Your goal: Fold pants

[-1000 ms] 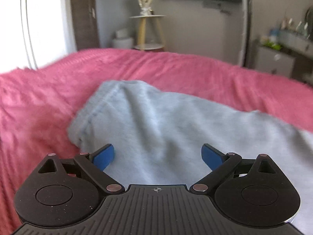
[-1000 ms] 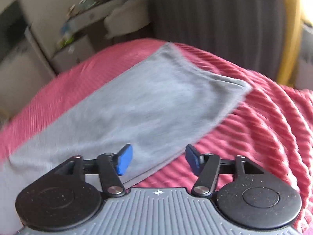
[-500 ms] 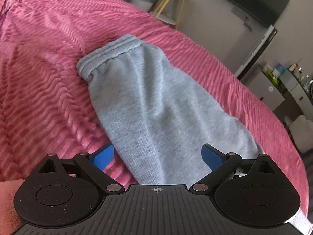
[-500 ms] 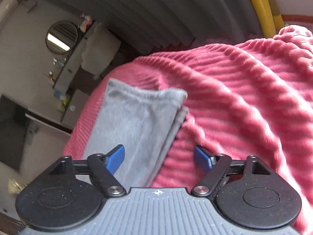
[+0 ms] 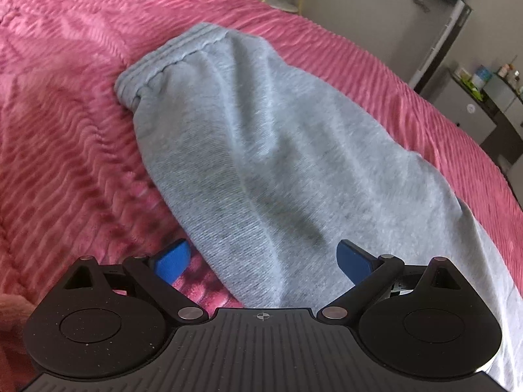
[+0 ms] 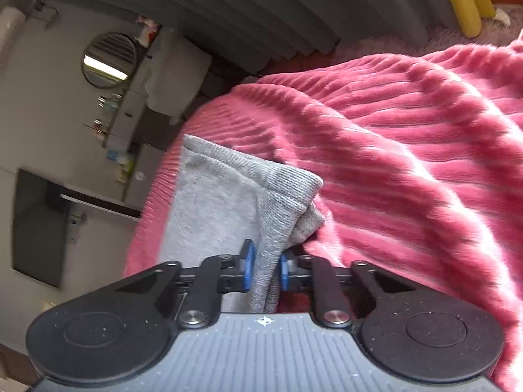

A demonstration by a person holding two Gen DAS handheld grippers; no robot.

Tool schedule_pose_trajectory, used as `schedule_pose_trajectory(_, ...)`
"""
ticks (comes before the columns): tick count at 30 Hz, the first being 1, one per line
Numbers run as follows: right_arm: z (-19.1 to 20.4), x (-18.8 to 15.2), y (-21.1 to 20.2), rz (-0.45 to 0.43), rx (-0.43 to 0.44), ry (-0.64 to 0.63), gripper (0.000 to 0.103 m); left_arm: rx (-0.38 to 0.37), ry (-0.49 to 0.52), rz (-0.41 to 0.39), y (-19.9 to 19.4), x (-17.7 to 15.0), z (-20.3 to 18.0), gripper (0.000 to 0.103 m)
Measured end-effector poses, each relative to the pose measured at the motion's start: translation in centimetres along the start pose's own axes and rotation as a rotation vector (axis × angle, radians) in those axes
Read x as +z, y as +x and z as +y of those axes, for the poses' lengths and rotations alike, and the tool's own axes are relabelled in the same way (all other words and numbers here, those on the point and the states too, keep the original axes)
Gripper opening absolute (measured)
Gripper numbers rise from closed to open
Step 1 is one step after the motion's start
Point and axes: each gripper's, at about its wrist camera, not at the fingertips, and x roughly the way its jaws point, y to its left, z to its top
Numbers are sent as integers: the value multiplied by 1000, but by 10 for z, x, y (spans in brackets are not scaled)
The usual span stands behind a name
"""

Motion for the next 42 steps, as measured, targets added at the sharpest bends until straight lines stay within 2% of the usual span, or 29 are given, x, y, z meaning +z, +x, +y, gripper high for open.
schedule_pose_trajectory(1, -1, -1, 0, -1, 13, 12, 12, -2, -1, -1, 0, 0, 0, 99)
schedule_pose_trajectory(4, -7, -3, 10, 6, -22, 36, 12, -1, 14, 1, 2, 0, -1, 100)
schedule_pose_trajectory(8, -20, -6, 14, -26, 23, 116, 13, 0, 31, 2, 4, 0, -3, 100)
schedule_pose_trajectory(13, -10, -12, 16, -53, 6, 9, 14, -5, 34, 3, 7, 1, -3, 100)
schedule_pose_trajectory(18, -8, -12, 17, -56, -9, 8, 14, -8, 32, 5, 7, 2, -3, 100)
schedule_pose_trajectory(23, 17, -16, 14, -82, -97, -93, 10, -22, 5, 4, 6, 3, 0, 100)
schedule_pose_trajectory(27, 39, -23, -2, -140, -24, -150, 9, -32, -13, 4, 5, 4, 2, 100)
schedule_pose_trajectory(29, 48, -25, -6, -149, -23, -186, 9, -40, -22, 5, 3, 4, 4, 100)
schedule_pose_trajectory(33, 52, -27, 0, -128, -145, -233, 9, -71, -53, 16, -4, 5, 8, 100)
schedule_pose_trajectory(36, 60, -27, -2, -140, -180, -243, 9, -113, -66, 1, -14, 5, 10, 100)
schedule_pose_trajectory(39, 102, -40, -5, -177, -190, -381, 9, -141, -53, -21, -23, 5, 8, 100)
schedule_pose_trajectory(42, 169, -75, -1, -207, -151, -641, 8, -157, -49, -10, -29, 5, 6, 100)
